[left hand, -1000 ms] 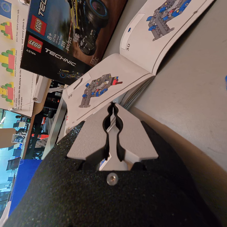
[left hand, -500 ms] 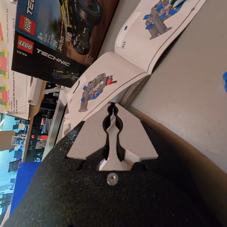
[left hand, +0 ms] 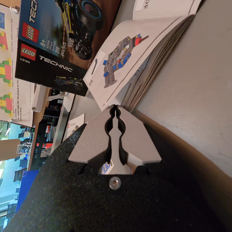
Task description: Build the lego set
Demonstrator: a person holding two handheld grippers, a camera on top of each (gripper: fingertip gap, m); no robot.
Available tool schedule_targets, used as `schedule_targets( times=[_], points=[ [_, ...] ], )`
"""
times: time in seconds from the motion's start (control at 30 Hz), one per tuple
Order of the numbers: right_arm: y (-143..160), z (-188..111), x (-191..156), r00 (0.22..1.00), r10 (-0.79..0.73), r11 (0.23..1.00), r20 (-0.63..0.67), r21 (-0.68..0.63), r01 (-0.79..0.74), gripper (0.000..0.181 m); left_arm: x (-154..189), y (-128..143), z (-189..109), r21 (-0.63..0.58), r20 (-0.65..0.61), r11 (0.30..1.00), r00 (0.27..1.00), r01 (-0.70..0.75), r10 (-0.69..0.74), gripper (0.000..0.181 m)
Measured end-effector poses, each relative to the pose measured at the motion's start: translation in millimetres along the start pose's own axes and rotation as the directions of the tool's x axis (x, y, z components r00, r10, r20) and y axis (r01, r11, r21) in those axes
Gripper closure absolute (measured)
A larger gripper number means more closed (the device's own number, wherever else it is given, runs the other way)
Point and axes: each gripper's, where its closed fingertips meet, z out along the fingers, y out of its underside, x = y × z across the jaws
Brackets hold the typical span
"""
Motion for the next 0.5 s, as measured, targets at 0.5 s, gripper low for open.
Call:
schedule_targets(
  times=[0.5],
  points=[
    [-8.2, -8.2, 13.7, 0.983, 0.168, 0.979, -0.074, 0.130, -0.157, 0.181, 4.7, -6.7, -0.2, 0.026, 0.001, 0.998, 0.998, -0.058, 0.058, 0.181]
  ],
)
